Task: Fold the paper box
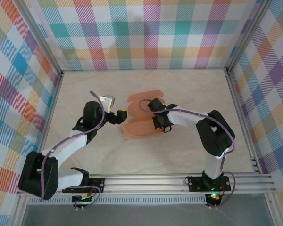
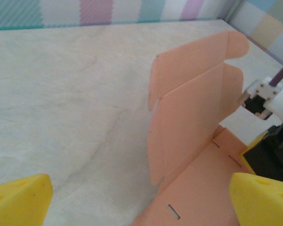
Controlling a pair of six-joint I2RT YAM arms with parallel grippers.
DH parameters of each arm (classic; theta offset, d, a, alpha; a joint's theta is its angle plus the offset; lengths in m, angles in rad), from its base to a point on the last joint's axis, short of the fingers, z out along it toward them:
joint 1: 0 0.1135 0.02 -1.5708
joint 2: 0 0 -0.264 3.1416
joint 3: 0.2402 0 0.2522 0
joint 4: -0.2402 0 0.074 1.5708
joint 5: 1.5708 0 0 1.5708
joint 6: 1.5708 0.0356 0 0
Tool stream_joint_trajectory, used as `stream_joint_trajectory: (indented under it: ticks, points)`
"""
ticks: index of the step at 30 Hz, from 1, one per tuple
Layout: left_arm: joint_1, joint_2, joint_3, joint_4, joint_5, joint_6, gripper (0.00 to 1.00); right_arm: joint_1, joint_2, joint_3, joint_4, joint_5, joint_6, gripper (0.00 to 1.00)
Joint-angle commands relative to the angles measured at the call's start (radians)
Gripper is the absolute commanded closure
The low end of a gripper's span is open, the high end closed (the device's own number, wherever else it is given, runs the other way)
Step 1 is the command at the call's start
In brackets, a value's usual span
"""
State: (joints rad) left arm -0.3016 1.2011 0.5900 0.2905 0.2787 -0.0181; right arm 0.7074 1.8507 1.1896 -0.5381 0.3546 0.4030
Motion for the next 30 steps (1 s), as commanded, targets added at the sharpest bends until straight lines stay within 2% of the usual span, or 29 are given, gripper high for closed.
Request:
stream_joint_trajectory:
  ticks: [1, 7, 11, 15, 18, 22, 24, 30]
  points:
    - [0.062, -0.090, -0.060, 0.017, -0.128, -0.105, 0.04, 0.041, 0.110, 0.031, -0.138, 0.074, 0.022, 1.00]
    - [0.146, -0.131, -0.061, -0.025, -0.183, -0.183, 0.04, 0.085, 0.224, 0.101, -0.270, 0.189, 0.076, 1.00]
    - [0.158, -0.109, -0.059, -0.018, -0.186, -0.196, 0.04, 0.109, 0.298, 0.155, -0.364, 0.259, 0.108, 1.00]
    - [0.160, -0.087, -0.063, -0.010, -0.179, -0.204, 0.03, 0.110, 0.315, 0.161, -0.366, 0.256, 0.127, 1.00]
    - [0.160, -0.081, -0.058, -0.023, -0.170, -0.198, 0.03, 0.108, 0.253, 0.130, -0.294, 0.202, 0.113, 1.00]
    - [0.160, -0.066, -0.049, -0.039, -0.152, -0.186, 0.02, 0.094, 0.152, 0.101, -0.179, 0.129, 0.080, 0.89]
    - [0.160, -0.057, -0.045, -0.040, -0.136, -0.185, 0.03, 0.082, 0.122, 0.103, -0.160, 0.108, 0.070, 0.77]
    - [0.159, -0.049, -0.030, -0.060, -0.114, -0.176, 0.02, 0.047, 0.044, 0.101, -0.121, 0.066, 0.036, 0.70]
